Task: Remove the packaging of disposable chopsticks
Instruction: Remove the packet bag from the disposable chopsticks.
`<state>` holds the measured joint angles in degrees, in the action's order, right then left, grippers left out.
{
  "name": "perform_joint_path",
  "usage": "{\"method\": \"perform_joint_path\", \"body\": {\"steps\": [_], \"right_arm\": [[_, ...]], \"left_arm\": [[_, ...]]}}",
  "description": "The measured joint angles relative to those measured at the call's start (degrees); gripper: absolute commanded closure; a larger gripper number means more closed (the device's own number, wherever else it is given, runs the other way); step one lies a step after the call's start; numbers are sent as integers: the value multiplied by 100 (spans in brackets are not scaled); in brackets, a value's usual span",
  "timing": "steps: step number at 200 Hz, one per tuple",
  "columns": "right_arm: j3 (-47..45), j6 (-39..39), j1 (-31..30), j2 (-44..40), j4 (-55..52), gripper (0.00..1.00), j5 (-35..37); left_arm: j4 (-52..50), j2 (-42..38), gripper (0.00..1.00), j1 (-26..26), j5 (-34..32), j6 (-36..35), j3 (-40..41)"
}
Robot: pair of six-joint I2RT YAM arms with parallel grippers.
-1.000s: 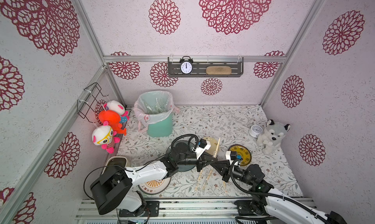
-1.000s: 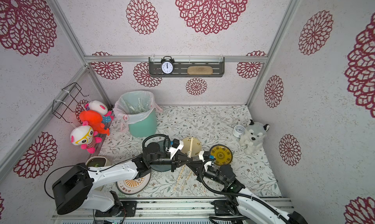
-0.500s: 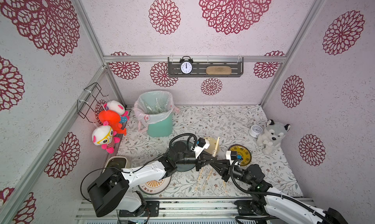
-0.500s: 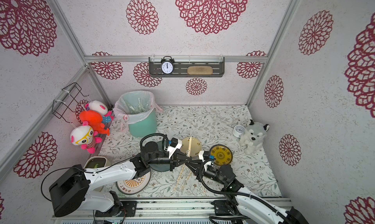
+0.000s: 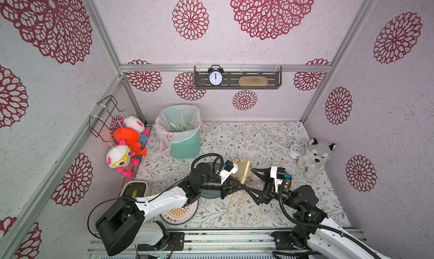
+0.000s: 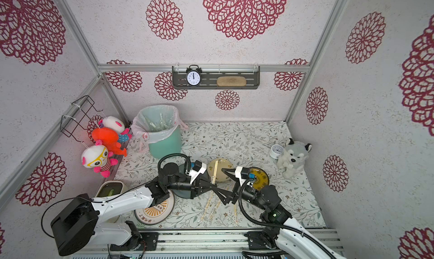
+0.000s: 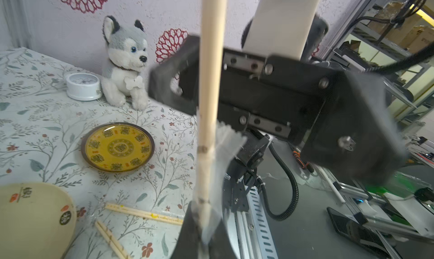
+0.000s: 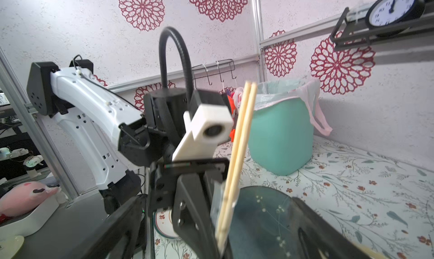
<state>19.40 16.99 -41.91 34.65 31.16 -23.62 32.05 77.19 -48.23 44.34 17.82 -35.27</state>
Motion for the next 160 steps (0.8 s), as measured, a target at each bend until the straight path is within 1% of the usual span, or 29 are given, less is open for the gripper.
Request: {"method": "perform_joint_path", "body": {"steps": [7, 12, 34, 53, 58, 76, 91, 124, 136, 160], "right_arm": [[96, 7, 31, 151, 33, 4, -66], [144, 15, 48, 258, 59, 7, -114], [214, 131, 101, 645, 170, 30, -365], [205, 144, 133, 844, 122, 46, -518], [203, 122, 144, 844, 118, 49, -540], [162, 195, 181, 767, 208, 55, -645], [111, 212, 203, 649, 269, 56, -671], [83, 199, 240, 437, 310, 67, -710], [87, 208, 249, 435, 321, 69, -761], [101, 221, 249, 531, 319, 79, -839]], "left_arm": [[-24, 0, 100, -17, 28, -31, 31], [-37, 0, 100, -26, 48, -50, 50], [-81, 0, 100, -28, 133, -79, 98], [-85, -15, 100, -28, 151, -94, 129], [-96, -33, 100, -28, 146, -107, 140], [-157, -103, 100, -28, 149, -162, 153], [-164, -131, 100, -28, 149, -190, 153], [-225, -133, 100, -28, 151, -219, 153], [-251, -131, 100, -28, 157, -223, 153], [-310, -131, 100, -28, 162, -258, 153]]}}
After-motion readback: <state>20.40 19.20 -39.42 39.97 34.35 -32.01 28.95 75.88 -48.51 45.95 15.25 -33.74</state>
